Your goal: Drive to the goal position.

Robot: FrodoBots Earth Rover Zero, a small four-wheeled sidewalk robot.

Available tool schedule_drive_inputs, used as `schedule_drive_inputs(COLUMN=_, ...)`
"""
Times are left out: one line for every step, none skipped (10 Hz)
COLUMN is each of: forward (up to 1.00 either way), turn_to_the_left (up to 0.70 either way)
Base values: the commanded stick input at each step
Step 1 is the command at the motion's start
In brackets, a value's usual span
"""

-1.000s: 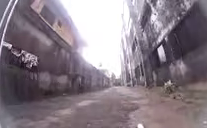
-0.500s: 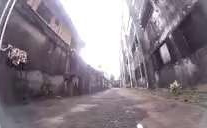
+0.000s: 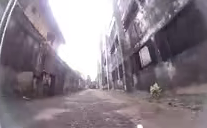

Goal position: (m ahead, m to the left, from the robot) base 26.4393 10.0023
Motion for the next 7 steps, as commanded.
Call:
schedule_drive_inputs(forward=1.0, turn_to_the_left=0.0)
schedule_drive_inputs(forward=1.0, turn_to_the_left=0.0)
schedule_drive_inputs(forward=1.0, turn_to_the_left=0.0)
schedule_drive_inputs(forward=1.0, turn_to_the_left=0.0)
schedule_drive_inputs(forward=1.0, turn_to_the_left=0.0)
schedule_drive_inputs(forward=1.0, turn_to_the_left=0.0)
schedule_drive_inputs(forward=1.0, turn_to_the_left=0.0)
